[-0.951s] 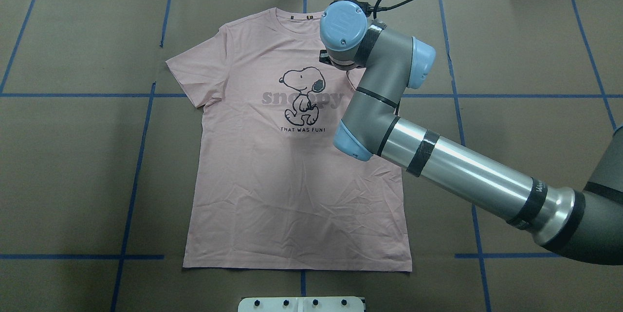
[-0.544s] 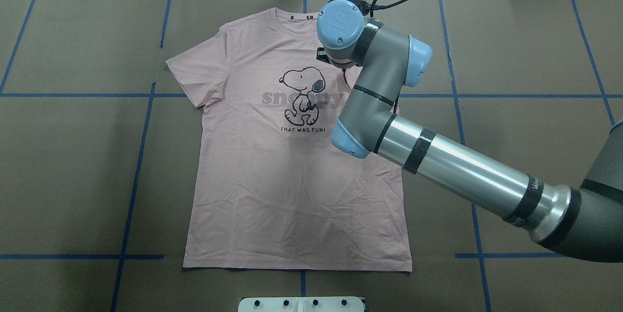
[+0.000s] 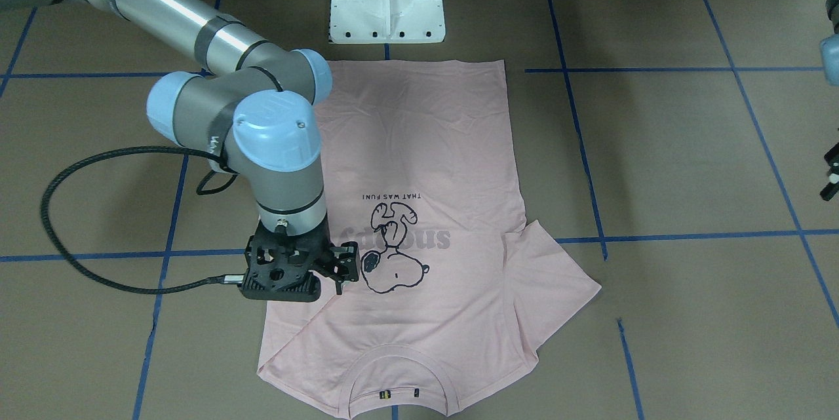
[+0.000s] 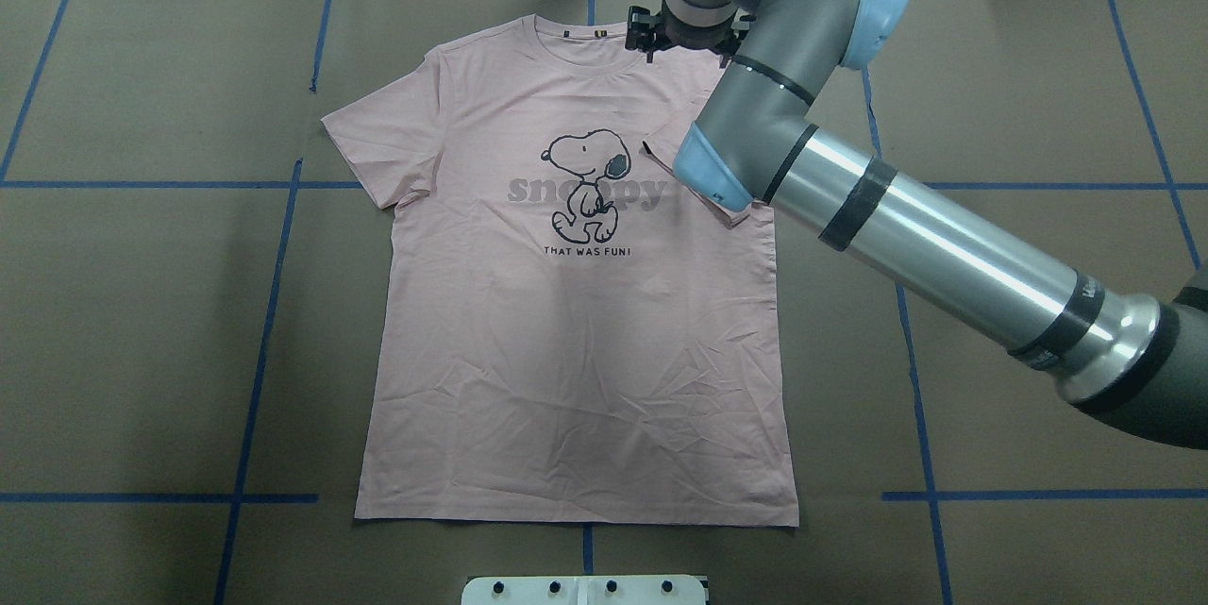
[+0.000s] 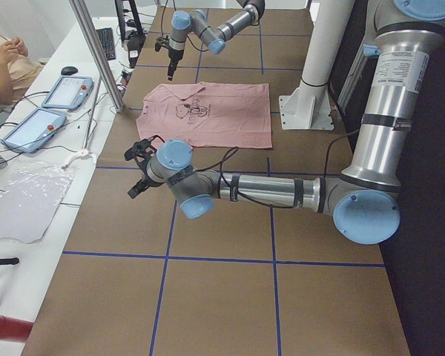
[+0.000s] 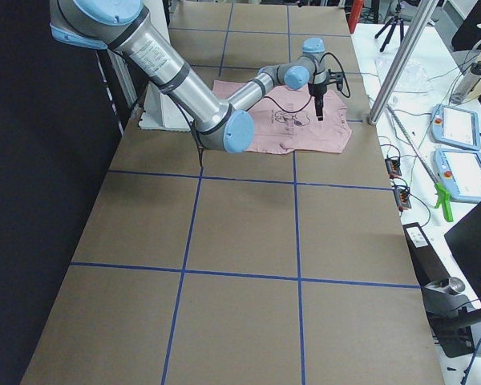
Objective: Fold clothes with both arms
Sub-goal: 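Fold the held sleeve inward across the shirt toward the collar with the right gripper, then release the sleeve and raise the right gripper while the left arm reaches out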
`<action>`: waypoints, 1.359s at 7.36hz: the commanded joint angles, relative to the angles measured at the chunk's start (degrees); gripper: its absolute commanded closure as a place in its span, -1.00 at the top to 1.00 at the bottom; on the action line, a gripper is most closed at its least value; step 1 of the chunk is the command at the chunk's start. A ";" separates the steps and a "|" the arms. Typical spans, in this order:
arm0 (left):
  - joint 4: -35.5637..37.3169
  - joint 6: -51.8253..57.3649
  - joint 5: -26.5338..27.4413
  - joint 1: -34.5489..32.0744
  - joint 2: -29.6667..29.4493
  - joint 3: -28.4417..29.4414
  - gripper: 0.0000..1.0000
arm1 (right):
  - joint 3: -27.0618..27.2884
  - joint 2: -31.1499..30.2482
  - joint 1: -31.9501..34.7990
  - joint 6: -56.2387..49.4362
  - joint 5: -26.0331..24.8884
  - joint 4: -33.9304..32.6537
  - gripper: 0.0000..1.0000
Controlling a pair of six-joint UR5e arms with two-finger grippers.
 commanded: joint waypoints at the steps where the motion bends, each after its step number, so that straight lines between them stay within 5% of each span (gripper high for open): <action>1: 0.73 -13.29 3.72 7.38 -5.07 0.53 1.00 | 7.20 -5.04 7.60 -13.23 9.21 -4.35 1.00; 3: 6.15 -25.07 14.59 16.60 -10.96 1.50 0.65 | 14.59 -16.98 13.15 -26.68 14.77 -2.27 1.00; 5: 6.89 -32.75 21.91 22.69 -17.11 8.14 0.28 | 16.20 -21.51 14.66 -28.34 15.85 0.54 1.00; 8: 5.92 -35.15 29.12 26.74 -21.96 17.65 0.20 | 16.55 -21.95 14.66 -27.90 15.50 0.82 1.00; 10: 5.83 -35.15 29.31 27.45 -22.07 17.68 0.20 | 16.64 -21.96 14.66 -27.99 15.50 0.82 1.00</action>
